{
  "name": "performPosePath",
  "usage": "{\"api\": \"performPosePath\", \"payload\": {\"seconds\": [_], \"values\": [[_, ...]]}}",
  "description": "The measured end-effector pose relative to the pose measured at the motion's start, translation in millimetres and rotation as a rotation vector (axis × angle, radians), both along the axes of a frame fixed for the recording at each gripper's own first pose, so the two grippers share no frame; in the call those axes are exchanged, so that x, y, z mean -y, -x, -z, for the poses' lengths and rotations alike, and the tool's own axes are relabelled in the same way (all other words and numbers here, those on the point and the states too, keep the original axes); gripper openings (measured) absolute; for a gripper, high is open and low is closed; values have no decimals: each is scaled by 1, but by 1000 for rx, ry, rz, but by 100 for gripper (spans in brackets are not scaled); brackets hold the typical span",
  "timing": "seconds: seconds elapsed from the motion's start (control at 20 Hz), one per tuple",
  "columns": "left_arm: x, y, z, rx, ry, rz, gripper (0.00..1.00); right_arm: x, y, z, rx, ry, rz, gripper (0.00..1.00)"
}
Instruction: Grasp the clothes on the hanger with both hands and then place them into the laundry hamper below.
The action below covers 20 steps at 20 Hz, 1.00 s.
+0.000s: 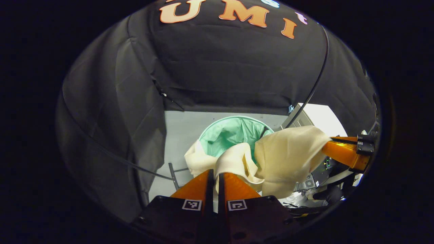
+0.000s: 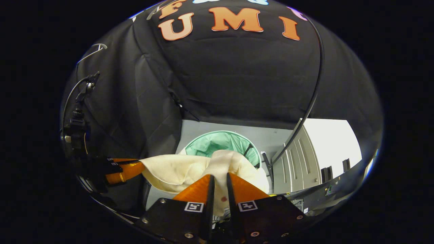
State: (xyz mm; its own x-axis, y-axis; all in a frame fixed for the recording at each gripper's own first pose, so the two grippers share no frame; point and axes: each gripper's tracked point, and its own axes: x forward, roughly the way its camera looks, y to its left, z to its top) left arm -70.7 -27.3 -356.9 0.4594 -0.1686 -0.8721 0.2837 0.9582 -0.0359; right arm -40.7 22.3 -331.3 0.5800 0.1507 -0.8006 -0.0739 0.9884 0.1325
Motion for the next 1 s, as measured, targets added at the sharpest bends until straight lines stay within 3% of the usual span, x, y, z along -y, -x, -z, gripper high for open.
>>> {"api": "performPosePath", "payload": {"seconds": [0.05,0.1,0.25,0.3,0.5,0.55,0.6,0.65,0.7,1.0], "values": [[0,3,4,-20,7,-9,15,0,-1,0,2,-1,-1,16],[-1,4,3,-37,11,-20,16,-1,-2,-1,5,0,-2,26],[-6,10,11,-78,23,-68,39,-5,-1,2,-6,-10,-6,41],[-8,11,13,-83,24,-83,49,-5,1,3,-10,-15,-4,58],[-20,15,16,-84,-8,-116,86,-3,7,7,-29,-2,4,68],[-23,13,18,-80,-22,-117,95,-2,8,8,-34,-2,7,87],[-25,16,19,-77,-35,-121,96,-2,11,10,-39,-1,9,93],[-26,17,19,-77,-43,-126,96,0,13,10,-42,-1,13,87],[-27,20,20,-82,-44,-126,100,0,17,10,-45,-1,17,94],[-16,25,10,-40,-11,-57,100,8,31,12,-60,0,53,94]]}}
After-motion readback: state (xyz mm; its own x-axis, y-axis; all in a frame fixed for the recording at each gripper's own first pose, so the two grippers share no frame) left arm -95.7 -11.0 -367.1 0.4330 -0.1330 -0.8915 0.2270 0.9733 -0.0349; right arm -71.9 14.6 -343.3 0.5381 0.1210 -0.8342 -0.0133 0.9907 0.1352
